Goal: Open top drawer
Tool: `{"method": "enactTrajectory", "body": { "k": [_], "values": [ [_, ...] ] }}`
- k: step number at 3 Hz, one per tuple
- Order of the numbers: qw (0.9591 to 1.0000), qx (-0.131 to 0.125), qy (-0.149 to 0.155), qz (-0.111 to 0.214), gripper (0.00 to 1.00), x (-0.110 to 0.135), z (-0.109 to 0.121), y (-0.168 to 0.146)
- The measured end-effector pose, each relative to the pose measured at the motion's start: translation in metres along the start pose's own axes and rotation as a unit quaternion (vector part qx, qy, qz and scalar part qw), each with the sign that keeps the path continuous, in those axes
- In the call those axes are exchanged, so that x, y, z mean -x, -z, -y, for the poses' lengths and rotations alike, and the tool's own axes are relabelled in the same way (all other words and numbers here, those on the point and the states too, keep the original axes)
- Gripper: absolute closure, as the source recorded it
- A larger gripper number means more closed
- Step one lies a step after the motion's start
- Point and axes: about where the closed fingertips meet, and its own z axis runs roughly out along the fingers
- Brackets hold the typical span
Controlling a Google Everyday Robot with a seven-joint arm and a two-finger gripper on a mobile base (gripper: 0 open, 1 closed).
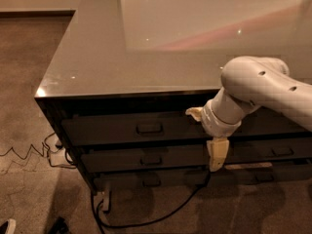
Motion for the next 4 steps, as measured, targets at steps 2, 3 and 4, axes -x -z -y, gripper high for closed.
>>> {"method": "enactTrajectory", "body": {
  "k": [2, 3, 4],
  "values": [
    [0.9995, 0.002, -0.032, 0.006, 0.0, -0.014, 0.012, -0.04],
    [0.9986, -0.028, -0.045, 0.001, 0.0, -0.017, 0.031, -0.041],
    [0.9987, -0.029, -0.042, 0.004, 0.0, -0.015, 0.027, -0.042]
  ]
}}
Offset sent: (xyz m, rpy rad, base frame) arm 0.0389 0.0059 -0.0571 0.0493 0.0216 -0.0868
